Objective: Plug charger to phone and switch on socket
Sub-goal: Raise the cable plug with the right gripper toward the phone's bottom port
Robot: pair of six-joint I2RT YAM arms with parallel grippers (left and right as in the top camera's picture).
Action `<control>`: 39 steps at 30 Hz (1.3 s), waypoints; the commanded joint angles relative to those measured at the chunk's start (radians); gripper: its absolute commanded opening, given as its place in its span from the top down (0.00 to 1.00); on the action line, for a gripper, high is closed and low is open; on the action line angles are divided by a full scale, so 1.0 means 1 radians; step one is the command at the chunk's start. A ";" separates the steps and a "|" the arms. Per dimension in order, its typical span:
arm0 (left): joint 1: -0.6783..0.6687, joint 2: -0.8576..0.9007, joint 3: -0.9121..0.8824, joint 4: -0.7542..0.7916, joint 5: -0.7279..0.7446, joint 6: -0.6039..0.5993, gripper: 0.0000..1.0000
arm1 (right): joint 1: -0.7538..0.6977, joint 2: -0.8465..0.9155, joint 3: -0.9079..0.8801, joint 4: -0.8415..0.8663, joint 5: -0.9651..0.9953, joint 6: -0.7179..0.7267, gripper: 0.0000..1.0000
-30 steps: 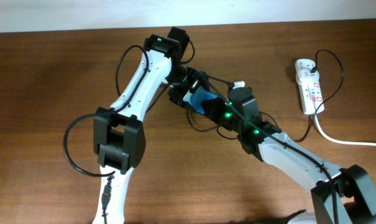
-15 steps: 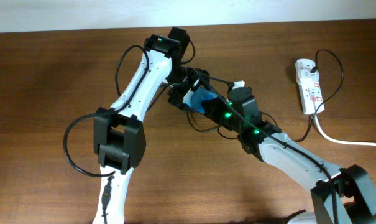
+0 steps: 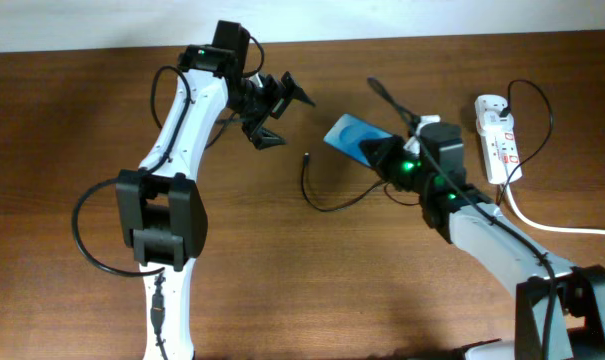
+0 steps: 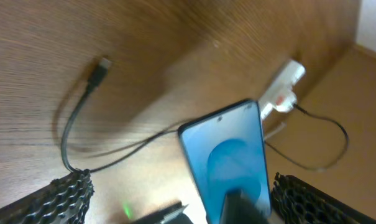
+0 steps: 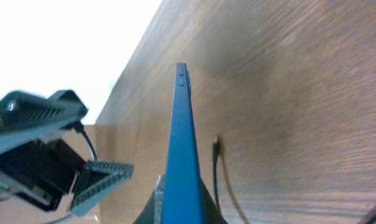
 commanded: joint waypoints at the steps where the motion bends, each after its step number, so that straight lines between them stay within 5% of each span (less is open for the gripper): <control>1: 0.012 -0.010 0.019 0.134 0.358 0.206 0.00 | -0.099 -0.127 0.018 0.071 -0.071 0.095 0.96; 5: 0.012 -0.010 0.019 0.333 0.537 0.211 0.00 | -0.108 -0.169 0.018 0.225 0.067 0.344 0.96; 9: 0.012 -0.010 0.019 0.413 0.558 0.211 0.04 | -0.013 -0.153 0.018 0.274 0.341 0.645 0.96; 14: 0.010 -0.010 0.019 0.521 0.558 0.073 0.05 | 0.109 -0.043 0.119 0.343 0.400 0.644 0.96; 19: 0.000 -0.010 0.019 0.556 0.369 -0.115 0.17 | 0.202 0.121 0.254 0.343 0.428 0.644 0.96; 22: -0.023 -0.010 0.019 0.716 0.366 -0.222 0.32 | 0.231 0.214 0.343 0.341 0.393 0.645 0.96; 27: -0.027 -0.010 0.019 0.814 0.349 -0.304 0.74 | 0.237 0.223 0.349 0.332 0.404 0.646 0.96; 37: -0.028 -0.010 0.019 0.891 0.321 -0.351 1.00 | 0.237 0.223 0.349 0.332 0.388 0.686 0.96; 39: -0.028 -0.010 0.019 0.891 0.321 -0.351 1.00 | 0.237 0.223 0.349 0.332 0.388 0.686 0.83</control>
